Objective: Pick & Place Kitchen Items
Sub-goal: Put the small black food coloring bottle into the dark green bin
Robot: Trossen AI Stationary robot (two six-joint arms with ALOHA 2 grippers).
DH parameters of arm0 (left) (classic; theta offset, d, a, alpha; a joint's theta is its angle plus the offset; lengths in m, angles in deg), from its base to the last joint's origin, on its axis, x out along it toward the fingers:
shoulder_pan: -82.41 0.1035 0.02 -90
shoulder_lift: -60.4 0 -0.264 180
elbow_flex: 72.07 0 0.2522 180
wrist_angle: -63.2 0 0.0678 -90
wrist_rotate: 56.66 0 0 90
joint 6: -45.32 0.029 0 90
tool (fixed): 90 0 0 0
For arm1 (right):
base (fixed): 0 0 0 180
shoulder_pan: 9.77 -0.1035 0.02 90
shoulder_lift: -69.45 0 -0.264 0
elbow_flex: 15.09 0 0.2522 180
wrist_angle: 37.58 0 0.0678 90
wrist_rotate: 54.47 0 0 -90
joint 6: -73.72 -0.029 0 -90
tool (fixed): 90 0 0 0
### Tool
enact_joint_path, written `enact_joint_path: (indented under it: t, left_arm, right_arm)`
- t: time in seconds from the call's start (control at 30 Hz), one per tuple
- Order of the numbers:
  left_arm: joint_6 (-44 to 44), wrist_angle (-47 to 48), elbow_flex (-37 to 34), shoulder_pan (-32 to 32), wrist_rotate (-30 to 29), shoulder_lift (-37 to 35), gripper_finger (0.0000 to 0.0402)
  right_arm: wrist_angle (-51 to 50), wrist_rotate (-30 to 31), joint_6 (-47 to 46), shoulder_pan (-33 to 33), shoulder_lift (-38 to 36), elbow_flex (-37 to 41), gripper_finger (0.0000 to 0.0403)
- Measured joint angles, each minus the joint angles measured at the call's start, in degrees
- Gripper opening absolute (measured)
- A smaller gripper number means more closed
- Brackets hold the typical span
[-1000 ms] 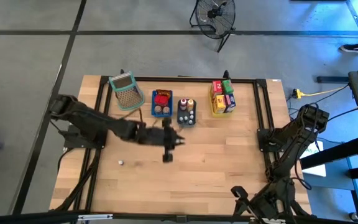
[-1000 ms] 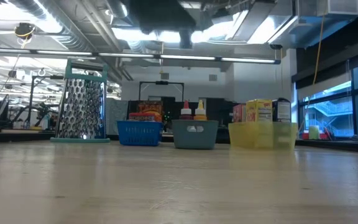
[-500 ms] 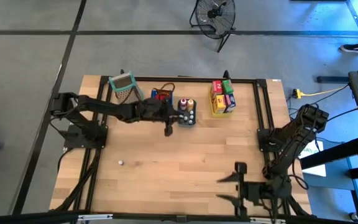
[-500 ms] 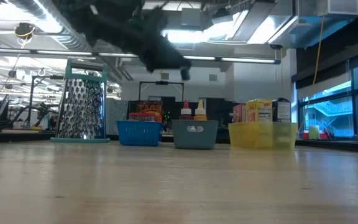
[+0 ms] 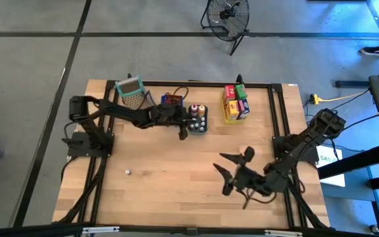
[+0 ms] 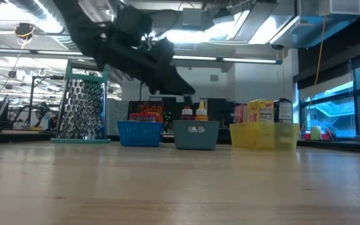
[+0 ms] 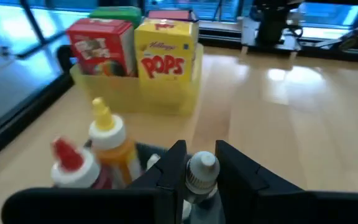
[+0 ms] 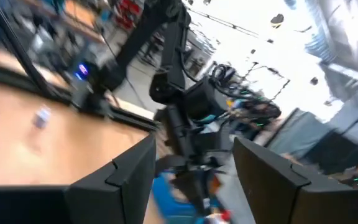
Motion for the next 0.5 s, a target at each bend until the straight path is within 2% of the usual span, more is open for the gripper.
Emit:
enact_joint_path:
  t: [0.13,0.23,0.33,0.5]
  left_arm:
    - [0.77,1.13,2.16,3.21,5.08,2.50,0.0064]
    - [2.16,0.45,2.26,4.87,3.35,2.88,0.0064]
    - [-1.48,0.70,2.30,5.87,0.70,2.90,0.0064]
    - [-2.25,0.54,2.32,4.71,-1.15,4.48,0.0064]
  right_arm:
    - [-0.40,-0.14,5.27,2.85,0.00,0.00,0.0217]
    - [-0.41,0.32,8.52,4.22,-0.04,0.00,0.0217]
    - [-0.43,1.88,12.31,5.24,-0.07,0.00,0.0217]
    - [-0.40,3.74,18.25,6.98,-0.07,0.00,0.0217]
